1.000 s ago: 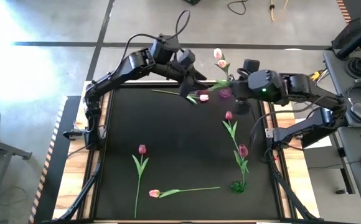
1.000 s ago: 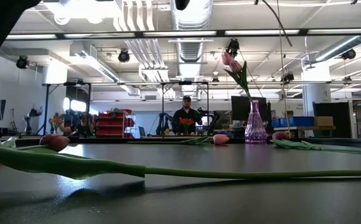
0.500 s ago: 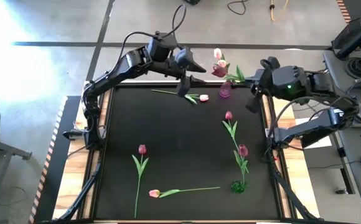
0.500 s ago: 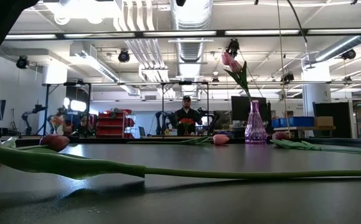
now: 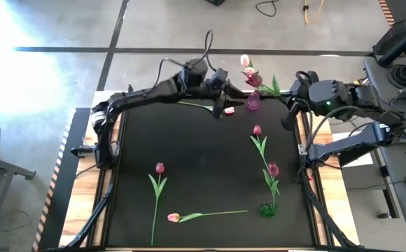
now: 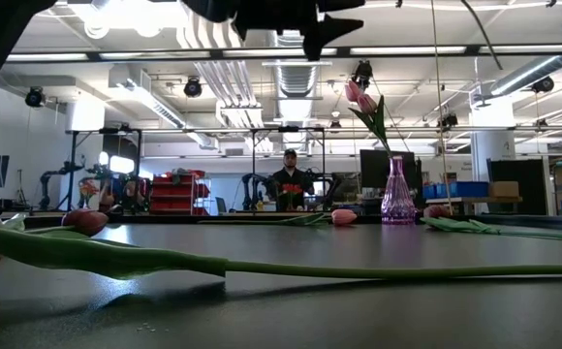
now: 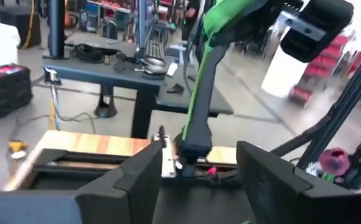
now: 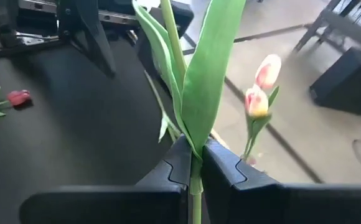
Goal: Sort flowers into vase by color
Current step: Put the bottom red tulip into the transparent green vase
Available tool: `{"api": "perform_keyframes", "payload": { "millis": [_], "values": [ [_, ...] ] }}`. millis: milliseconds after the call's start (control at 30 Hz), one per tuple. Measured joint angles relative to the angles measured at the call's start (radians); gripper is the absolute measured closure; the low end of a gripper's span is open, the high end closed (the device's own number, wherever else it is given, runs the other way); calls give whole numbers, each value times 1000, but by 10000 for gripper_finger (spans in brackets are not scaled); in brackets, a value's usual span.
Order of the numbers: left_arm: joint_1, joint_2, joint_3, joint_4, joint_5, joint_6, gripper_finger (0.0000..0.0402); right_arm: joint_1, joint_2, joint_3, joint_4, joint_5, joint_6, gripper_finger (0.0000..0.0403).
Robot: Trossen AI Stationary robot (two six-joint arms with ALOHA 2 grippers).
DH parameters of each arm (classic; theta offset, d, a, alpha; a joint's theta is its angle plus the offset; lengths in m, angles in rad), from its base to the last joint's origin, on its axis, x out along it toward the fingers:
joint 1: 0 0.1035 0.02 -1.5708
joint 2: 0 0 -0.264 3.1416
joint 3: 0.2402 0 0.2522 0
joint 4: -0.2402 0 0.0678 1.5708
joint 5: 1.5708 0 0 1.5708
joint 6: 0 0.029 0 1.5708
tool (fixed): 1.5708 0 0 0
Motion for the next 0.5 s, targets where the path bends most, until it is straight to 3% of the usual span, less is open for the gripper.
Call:
{"api": "perform_keyframes", "payload": {
  "millis": [233,500],
  "values": [
    [1,-102,-245,216,-154,-39,242,81,-165,-216,114,-84,137,388],
    [2,-274,-432,245,-306,-20,292,340,-311,-371,158,-133,331,388]
  ]
}}
